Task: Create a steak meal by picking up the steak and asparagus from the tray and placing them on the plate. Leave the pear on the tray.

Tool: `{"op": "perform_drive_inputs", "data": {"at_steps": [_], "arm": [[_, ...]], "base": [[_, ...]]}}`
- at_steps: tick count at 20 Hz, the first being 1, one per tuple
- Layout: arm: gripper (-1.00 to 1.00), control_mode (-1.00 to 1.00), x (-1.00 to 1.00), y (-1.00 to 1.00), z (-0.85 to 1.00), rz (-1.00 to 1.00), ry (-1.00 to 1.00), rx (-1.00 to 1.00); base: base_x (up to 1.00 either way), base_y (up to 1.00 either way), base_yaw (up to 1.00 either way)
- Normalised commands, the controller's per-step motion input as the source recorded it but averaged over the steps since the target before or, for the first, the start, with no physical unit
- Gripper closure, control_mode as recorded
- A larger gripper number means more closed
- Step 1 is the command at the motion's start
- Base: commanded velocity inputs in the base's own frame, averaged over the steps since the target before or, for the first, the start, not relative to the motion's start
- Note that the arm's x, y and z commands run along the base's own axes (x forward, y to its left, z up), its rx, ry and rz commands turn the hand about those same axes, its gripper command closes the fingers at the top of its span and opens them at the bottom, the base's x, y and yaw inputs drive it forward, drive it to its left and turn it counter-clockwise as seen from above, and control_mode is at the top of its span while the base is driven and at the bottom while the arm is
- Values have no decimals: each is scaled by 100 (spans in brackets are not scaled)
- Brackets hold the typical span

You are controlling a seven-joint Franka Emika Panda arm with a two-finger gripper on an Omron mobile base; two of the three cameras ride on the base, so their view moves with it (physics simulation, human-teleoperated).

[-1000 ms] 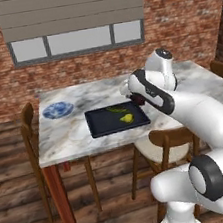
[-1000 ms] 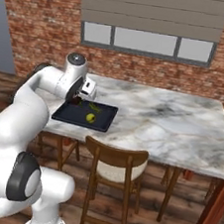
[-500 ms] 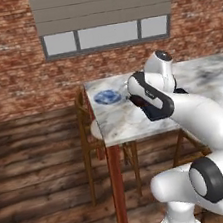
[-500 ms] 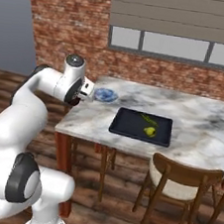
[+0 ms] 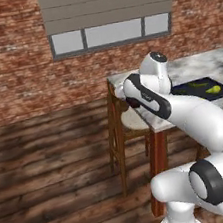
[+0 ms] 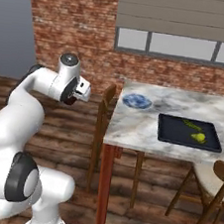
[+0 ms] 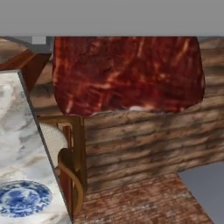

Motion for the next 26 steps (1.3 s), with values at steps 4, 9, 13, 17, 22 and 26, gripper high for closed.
{"op": "perform_drive_inputs", "data": {"at_steps": [4,9,13,17,22,26], "arm": [[100,100,0,0,0,0,0,0],[100,100,0,0,0,0,0,0],[100,100,0,0,0,0,0,0],[100,100,0,0,0,0,0,0],[100,100,0,0,0,0,0,0],[100,100,0,0,0,0,0,0]], "base": [[5,88,-52],[28,88,-59],[51,84,-57],[65,86,-55],[66,95,-53],[60,93,-52]]}}
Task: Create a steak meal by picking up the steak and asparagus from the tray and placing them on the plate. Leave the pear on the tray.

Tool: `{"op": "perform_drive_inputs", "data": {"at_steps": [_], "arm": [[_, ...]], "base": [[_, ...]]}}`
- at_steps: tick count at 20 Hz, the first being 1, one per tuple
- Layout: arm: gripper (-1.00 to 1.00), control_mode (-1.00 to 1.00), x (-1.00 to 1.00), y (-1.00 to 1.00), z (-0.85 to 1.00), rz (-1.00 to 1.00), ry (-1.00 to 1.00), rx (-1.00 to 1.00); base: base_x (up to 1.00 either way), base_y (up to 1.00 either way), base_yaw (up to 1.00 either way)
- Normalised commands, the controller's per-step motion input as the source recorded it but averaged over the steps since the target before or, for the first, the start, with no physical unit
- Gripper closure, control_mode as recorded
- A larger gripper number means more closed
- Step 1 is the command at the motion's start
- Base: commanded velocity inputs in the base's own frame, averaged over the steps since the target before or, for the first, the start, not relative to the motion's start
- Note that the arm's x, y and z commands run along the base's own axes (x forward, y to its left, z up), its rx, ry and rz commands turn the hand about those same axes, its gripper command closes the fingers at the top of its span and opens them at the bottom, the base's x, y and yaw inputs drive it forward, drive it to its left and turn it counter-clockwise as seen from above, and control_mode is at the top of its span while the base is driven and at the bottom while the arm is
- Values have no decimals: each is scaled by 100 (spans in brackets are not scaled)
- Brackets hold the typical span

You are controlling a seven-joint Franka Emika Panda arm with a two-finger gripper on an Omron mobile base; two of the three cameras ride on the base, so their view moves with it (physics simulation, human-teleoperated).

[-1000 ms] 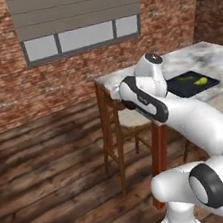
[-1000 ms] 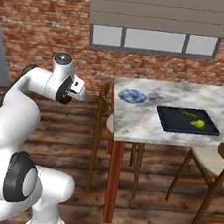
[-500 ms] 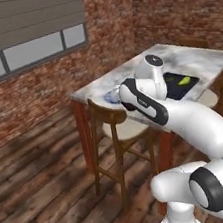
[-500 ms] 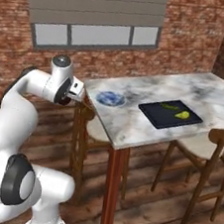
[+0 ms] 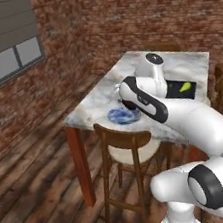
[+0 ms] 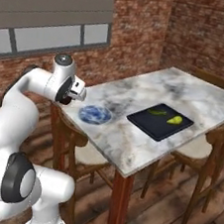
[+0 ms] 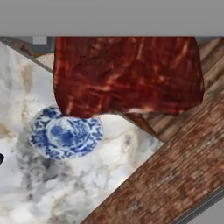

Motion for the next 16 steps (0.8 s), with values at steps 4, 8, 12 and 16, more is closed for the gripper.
{"op": "perform_drive_inputs", "data": {"at_steps": [4,8,12,16], "arm": [[100,100,0,0,0,0,0,0],[100,100,0,0,0,0,0,0],[100,-100,55,4,-9,-40,2,-6],[100,-100,55,-16,-21,-27,13,0]], "base": [[57,83,-51],[50,47,-48],[0,0,0],[0,0,0]]}}
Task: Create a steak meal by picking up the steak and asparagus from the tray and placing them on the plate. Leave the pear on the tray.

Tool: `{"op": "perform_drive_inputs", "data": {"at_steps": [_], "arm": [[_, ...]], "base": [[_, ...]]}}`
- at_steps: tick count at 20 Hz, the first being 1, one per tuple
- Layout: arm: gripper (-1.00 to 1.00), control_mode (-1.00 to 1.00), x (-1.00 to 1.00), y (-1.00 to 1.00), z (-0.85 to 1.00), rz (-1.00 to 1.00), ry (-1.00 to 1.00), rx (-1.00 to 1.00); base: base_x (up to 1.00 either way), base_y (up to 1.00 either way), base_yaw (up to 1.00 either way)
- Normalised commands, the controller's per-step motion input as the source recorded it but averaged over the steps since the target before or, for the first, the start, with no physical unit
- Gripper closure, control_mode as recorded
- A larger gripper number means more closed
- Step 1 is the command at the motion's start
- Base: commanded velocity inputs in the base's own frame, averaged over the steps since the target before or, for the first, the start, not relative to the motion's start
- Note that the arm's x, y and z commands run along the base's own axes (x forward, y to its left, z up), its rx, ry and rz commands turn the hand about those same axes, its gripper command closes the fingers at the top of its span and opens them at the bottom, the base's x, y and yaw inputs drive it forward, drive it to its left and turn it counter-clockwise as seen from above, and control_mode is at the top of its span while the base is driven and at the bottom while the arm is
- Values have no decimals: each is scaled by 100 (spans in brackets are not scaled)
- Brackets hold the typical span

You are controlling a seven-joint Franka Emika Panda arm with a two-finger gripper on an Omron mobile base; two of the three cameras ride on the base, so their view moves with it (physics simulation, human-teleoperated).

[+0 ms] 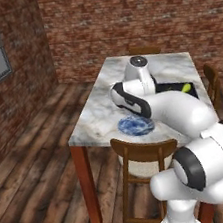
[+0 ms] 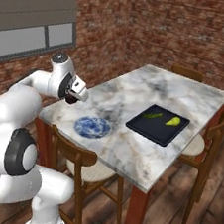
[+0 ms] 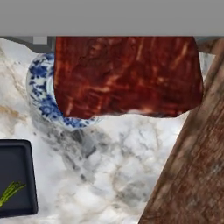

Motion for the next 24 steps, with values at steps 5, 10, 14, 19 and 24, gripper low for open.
{"op": "perform_drive_inputs", "data": {"at_steps": [5,10,14,19,24], "arm": [[100,-100,46,-24,-23,-16,18,0],[100,-100,19,-22,-33,-6,18,0],[100,-100,0,-11,-47,0,7,0],[100,-100,0,-3,-62,0,2,0],[100,-100,0,0,-52,0,1,0]], "base": [[0,0,0],[0,0,0],[0,0,0],[0,0,0],[0,0,0]]}}
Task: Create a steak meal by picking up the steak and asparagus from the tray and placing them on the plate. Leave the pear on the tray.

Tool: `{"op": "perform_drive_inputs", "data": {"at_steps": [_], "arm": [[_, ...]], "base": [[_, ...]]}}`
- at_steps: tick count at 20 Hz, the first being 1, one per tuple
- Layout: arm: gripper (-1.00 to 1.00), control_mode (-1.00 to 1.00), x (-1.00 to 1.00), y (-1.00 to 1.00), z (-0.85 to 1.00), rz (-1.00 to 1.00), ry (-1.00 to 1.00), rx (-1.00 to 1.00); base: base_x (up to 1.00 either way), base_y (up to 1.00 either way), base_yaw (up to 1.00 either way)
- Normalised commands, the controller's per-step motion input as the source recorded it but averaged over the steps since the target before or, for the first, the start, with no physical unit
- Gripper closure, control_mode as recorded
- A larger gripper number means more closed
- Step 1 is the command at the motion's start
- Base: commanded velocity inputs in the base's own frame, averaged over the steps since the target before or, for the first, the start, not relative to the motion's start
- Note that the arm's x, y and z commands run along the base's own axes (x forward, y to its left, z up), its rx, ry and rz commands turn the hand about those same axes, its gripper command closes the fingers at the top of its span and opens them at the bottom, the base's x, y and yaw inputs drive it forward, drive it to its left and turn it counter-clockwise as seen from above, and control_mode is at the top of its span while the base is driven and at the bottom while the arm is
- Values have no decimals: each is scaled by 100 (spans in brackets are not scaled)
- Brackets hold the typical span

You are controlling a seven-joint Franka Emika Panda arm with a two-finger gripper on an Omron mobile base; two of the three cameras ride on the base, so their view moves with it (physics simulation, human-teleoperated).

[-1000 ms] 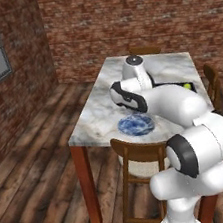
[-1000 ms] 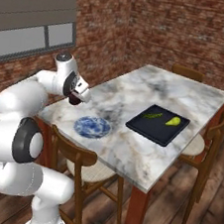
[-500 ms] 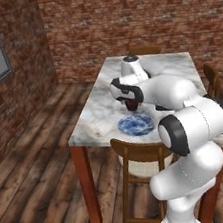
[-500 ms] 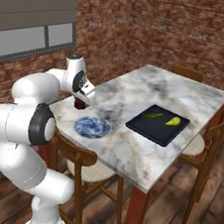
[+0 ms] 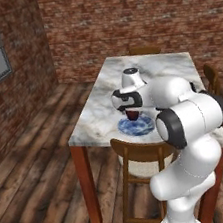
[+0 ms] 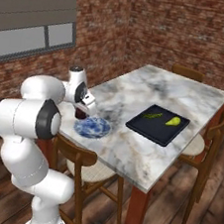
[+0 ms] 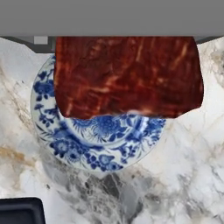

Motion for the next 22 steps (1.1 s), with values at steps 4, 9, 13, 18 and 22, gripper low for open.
{"op": "perform_drive_inputs", "data": {"at_steps": [4,9,13,18,22], "arm": [[100,-100,0,-1,-40,0,3,0],[100,-100,11,-7,-21,0,7,0],[100,-100,23,-7,-14,0,8,0],[100,-100,26,-4,-18,0,7,0],[100,-100,25,0,-23,0,5,0]], "base": [[0,0,0],[0,0,0],[0,0,0],[0,0,0],[0,0,0]]}}
